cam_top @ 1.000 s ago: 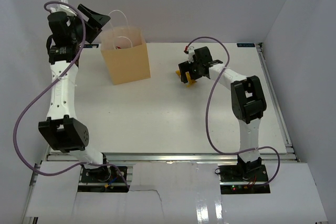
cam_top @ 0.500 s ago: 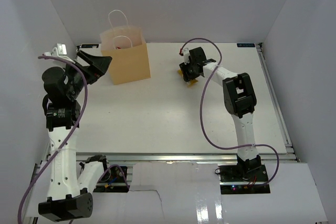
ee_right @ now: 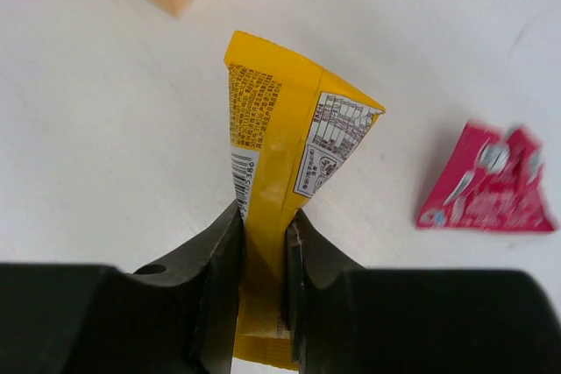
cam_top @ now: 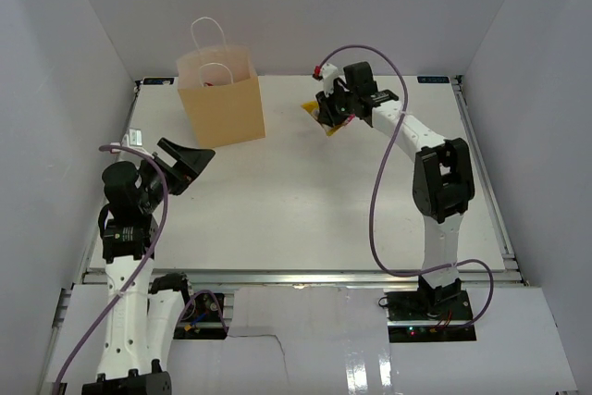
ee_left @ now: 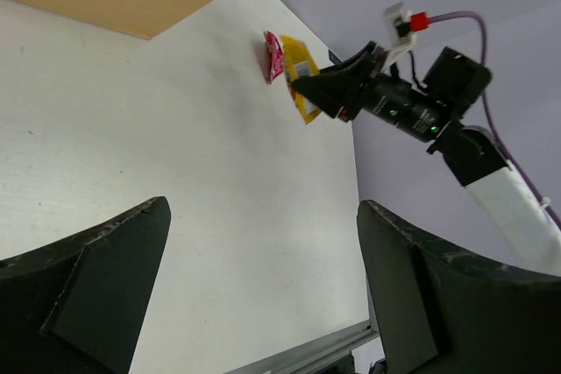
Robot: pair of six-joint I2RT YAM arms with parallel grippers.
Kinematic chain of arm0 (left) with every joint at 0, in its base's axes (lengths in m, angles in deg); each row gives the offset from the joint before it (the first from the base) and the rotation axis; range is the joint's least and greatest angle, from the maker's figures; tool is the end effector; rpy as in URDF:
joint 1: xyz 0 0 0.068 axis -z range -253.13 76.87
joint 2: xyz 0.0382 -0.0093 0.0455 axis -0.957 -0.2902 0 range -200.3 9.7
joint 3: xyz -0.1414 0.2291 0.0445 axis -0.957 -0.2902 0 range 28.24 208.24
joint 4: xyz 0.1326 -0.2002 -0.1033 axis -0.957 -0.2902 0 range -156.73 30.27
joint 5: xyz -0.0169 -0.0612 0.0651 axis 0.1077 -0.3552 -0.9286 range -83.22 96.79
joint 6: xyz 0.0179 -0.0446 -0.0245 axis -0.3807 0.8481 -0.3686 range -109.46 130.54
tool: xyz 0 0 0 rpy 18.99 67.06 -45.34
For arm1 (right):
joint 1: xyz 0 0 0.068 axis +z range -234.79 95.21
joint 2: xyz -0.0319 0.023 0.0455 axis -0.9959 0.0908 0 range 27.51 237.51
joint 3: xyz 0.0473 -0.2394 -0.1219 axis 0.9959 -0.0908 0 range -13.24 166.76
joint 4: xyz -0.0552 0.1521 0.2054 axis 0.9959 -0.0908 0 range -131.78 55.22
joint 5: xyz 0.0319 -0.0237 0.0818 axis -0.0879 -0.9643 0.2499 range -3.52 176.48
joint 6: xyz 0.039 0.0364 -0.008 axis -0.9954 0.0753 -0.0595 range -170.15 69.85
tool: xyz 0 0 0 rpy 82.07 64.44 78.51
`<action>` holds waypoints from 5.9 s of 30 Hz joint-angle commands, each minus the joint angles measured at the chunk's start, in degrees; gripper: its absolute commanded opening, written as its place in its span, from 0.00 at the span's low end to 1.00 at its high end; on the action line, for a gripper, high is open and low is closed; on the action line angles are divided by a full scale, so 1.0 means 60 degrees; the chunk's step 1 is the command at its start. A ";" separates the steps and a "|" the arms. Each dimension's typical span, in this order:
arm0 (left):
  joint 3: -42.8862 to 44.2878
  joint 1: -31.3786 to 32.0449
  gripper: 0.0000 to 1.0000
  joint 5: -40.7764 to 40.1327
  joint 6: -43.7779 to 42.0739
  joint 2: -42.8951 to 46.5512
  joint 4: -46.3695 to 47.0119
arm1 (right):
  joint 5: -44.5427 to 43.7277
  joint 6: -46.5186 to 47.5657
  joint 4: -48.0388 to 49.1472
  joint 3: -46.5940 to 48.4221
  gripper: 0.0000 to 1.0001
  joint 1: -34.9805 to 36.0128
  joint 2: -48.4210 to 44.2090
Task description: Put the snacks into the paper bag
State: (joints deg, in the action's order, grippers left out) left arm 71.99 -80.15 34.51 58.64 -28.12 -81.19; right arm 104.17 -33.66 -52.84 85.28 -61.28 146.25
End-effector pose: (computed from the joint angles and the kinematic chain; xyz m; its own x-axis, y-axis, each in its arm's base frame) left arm 0.1514 0.0018 0.3321 -0.4281 -0.7165 -0.5508 0.0271 0.5990 -0.8003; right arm 0.4380 0.2022 0.2496 -0.3747 -0.4580 -0.8061 -0.7355 0.6762 -0.0424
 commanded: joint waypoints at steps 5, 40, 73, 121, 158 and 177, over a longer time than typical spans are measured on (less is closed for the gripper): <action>-0.0728 -0.0045 0.98 0.0169 0.0026 0.0912 -0.0511 | 0.1534 0.0475 0.0886 0.3322 0.08 0.0812 -0.0660; -0.1505 -0.0045 0.98 0.0535 0.0143 0.2188 -0.1025 | -0.2378 -0.0214 0.7818 0.5993 0.74 0.2968 0.2331; -0.2574 -0.0045 0.98 0.1063 0.0465 0.1250 0.0353 | -0.5980 0.0518 0.0109 0.4147 0.97 -0.0080 0.3809; 0.0180 0.6620 0.98 -0.1018 0.6236 -0.8915 0.6168 | 0.3615 0.6071 -0.0638 -0.6650 0.08 0.1281 -0.5859; 0.6401 0.4249 0.00 -0.2702 0.0671 -0.7391 0.0164 | 0.4302 0.3257 -0.1091 -0.6531 0.83 -0.0871 -0.7557; 0.9759 0.0673 0.14 -0.0856 0.3058 -1.0205 -0.0013 | 0.3629 0.2730 -0.0490 -0.7221 0.84 -0.1134 -0.7866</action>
State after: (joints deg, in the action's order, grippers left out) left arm 128.82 -75.04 26.66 75.23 -91.40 -80.79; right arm 126.60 -16.44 -57.43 42.13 -67.56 100.94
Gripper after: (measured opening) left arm 0.231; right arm 0.839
